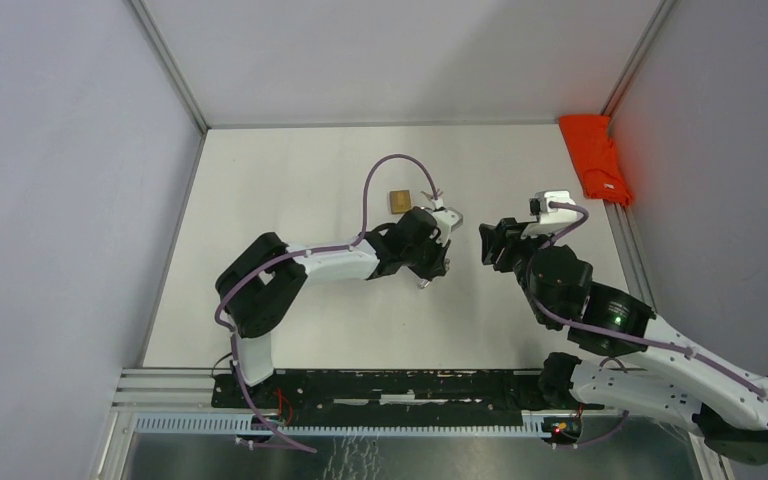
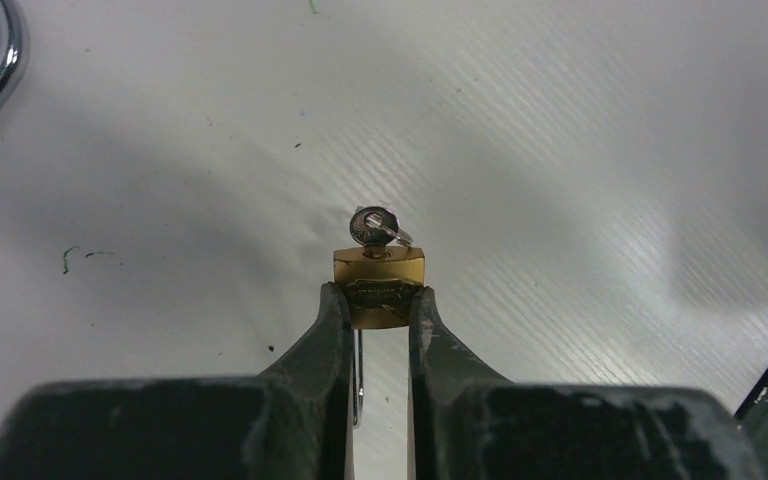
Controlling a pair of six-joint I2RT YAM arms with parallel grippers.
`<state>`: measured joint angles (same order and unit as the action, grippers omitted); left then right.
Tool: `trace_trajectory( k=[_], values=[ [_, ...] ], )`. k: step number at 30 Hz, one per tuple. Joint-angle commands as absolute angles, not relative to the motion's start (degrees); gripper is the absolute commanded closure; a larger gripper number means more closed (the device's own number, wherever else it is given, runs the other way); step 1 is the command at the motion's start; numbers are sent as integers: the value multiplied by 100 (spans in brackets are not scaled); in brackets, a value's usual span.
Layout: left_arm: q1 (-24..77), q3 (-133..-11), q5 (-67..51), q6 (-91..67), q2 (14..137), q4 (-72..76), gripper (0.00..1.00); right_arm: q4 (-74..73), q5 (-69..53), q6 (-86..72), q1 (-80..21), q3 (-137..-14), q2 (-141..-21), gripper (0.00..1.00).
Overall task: Unlock with the key
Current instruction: Place the lock at the center of the board.
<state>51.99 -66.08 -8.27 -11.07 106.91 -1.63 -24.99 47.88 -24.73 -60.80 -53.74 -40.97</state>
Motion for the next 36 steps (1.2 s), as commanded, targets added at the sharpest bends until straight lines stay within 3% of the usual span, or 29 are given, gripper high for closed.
trace_trajectory(
  k=[1, 10, 17, 22, 32, 36],
  values=[
    [5193, -6787, -288, -1077, 10448, -371, 98, -2486, 4896, -2510, -6086, -5368, -4144, 46],
    [5063, -7202, 1706, -375, 10148, -1024, 98, -2417, 4737, -2626, -6073, -5248, -4248, 46],
    [5071, -7360, 2082, -305, 10263, -972, 98, -2443, 4701, -2697, -6060, -5210, -4230, 46],
    [5231, -6788, 2420, -554, 10309, -348, 98, -2558, 4741, -2676, -6047, -5282, -4212, 46],
    [5905, -6638, 4529, -355, 10652, -114, 98, -2689, 4684, -2848, -6040, -5099, -4064, 46],
    [6067, -6665, 4545, -447, 10857, -122, 98, -2700, 4670, -2876, -6047, -5075, -4045, 46]
  ],
)
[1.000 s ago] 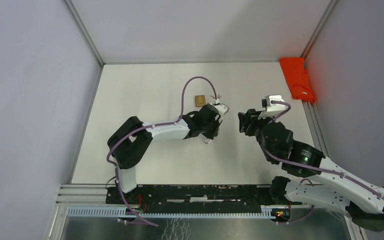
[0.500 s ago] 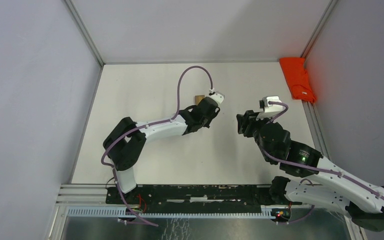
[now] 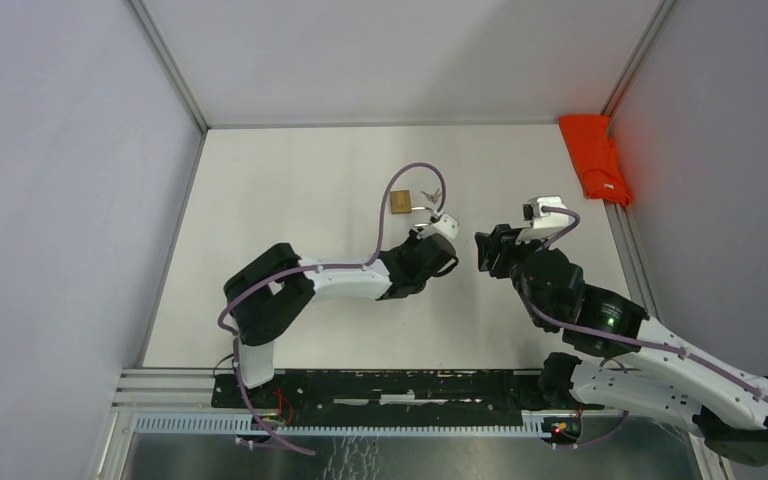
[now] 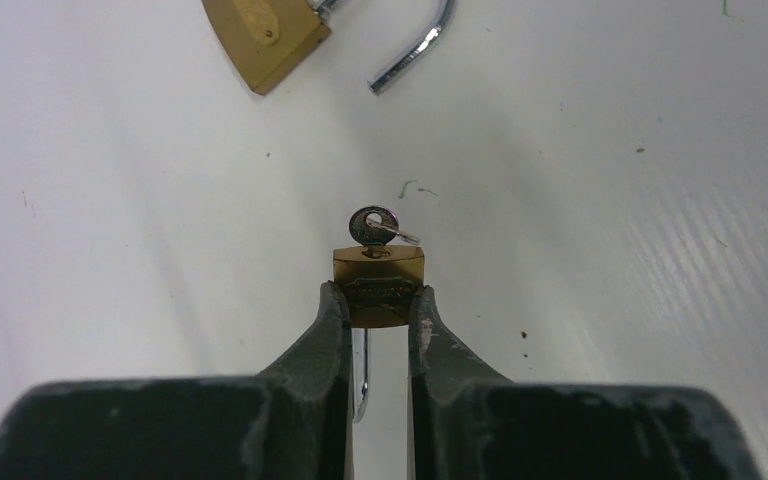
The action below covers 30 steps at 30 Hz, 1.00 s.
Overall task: Unlock with the key
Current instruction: Place the lock at the center of the board.
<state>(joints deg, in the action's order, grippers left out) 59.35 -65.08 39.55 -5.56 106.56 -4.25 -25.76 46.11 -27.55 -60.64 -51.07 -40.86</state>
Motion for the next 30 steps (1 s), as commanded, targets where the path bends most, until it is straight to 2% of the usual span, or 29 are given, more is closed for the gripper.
trace_trajectory(
  k=[1, 9, 17, 20, 27, 30],
  values=[
    [6088, -6656, 4498, -518, 10893, -111, 98, -2705, 4667, -2871, -6047, -5087, -4052, 46],
    [6361, -6692, 4275, -806, 11324, -46, 98, -2766, 4662, -2816, -6049, -5155, -4022, 46],
    [6410, -6605, 3343, -1151, 11247, -19, 98, -2726, 4628, -2792, -6047, -5181, -4025, 46],
    [6314, -6601, 2772, -1187, 11148, -18, 98, -2725, 4602, -2760, -6041, -5203, -4050, 46],
    [5493, -6227, 445, -1597, 10629, 312, 98, -2686, 4512, -2735, -6048, -5238, -4093, 45],
    [5300, -6088, 36, -1635, 10532, 416, 97, -2649, 4468, -2716, -6039, -5247, -4149, 46]
  ],
)
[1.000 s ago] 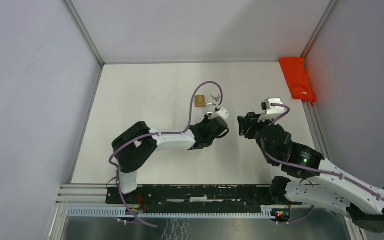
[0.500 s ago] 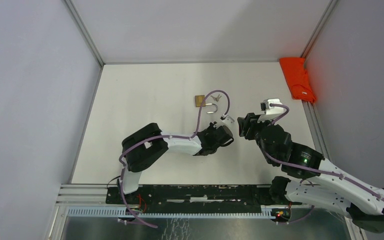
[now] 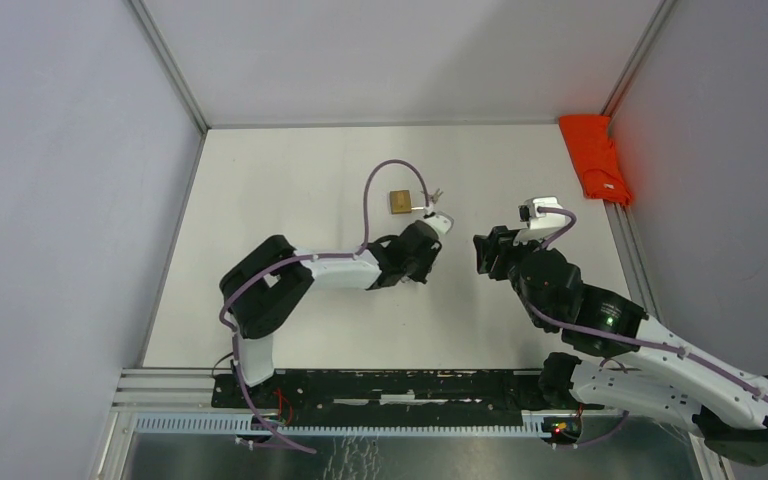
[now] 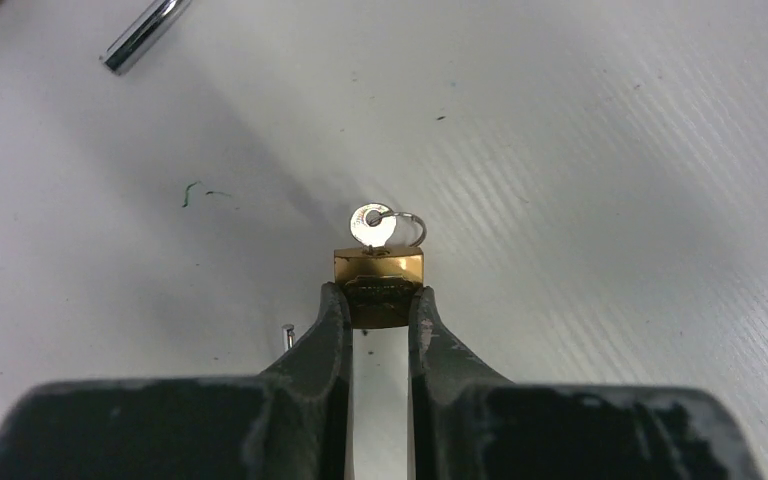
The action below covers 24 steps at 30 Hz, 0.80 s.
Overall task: Unlock with the key
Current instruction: Place the lock at the center of the board.
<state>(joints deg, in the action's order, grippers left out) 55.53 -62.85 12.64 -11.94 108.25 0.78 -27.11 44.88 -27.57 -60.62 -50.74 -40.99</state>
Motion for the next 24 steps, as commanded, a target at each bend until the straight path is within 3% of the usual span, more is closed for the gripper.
trace_trajectory(
  k=[1, 8, 12, 24],
  values=[
    [5269, -6087, -124, -1635, 10530, 398, 96, -2638, 4453, -2721, -6041, -5247, -4169, 45],
    [5161, -6145, -352, -1645, 10421, 324, 74, -2574, 4340, -2738, -6042, -5248, -4277, 44],
    [5155, -6273, -354, -1612, 10305, 176, 63, -2518, 4304, -2735, -6037, -5247, -4318, 38],
    [5092, -6698, -260, -1425, 10352, 36, 59, -2474, 4293, -2787, -6036, -5195, -4267, 28]
  ],
)
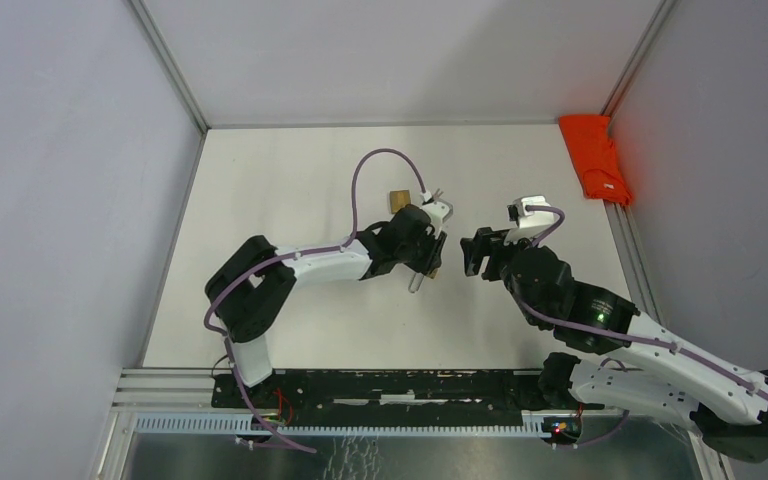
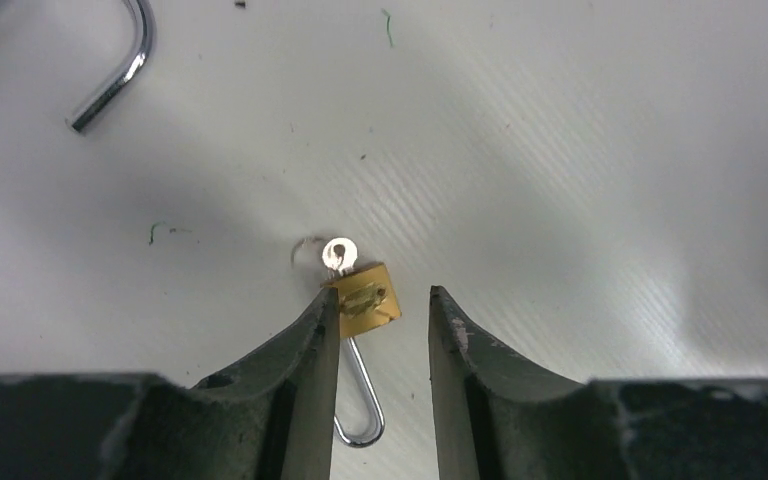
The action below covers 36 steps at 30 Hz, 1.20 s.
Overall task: Unlock with the key
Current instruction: Place the lock at the center of the board, then reset both arms
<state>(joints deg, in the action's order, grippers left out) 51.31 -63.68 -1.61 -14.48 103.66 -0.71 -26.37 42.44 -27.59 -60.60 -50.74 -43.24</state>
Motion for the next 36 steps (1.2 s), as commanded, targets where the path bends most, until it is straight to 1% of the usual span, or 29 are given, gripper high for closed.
trace_trajectory(
  k=[1, 5, 10, 13, 15, 18, 22, 27, 36],
  values=[
    [5097, -6717, -307, -1444, 10413, 35, 59, -2491, 4306, -2798, -6039, -5194, -4243, 28],
    [5090, -6637, -157, -1540, 10397, 93, 59, -2473, 4343, -2808, -6038, -5147, -4195, 28],
    [5022, -6364, 771, -1633, 9448, 198, 59, -2397, 4376, -2747, -6036, -5170, -4348, 26],
    [4968, -6286, 1382, -1532, 8481, 44, 58, -2354, 4441, -2534, -6038, -5348, -4474, 17],
    [4961, -6355, 1797, -1383, 7847, -404, 57, -2344, 4463, -2315, -6042, -5529, -4629, 8],
    [4950, -6425, 2282, -1229, 6934, -810, 54, -2436, 4508, -2080, -6037, -5877, -4965, 3],
    [4959, -6393, 2815, -1231, 6255, -1264, 53, -2375, 4536, -1844, -6035, -6125, -5302, 2],
    [4955, -6282, 3166, -1261, 5718, -1586, 51, -2253, 4694, -1737, -6038, -6172, -5467, 2],
    [4950, -6293, 3492, -1190, 5460, -1885, 48, -2371, 4579, -1919, -6036, -6207, -5549, 2]
  ],
)
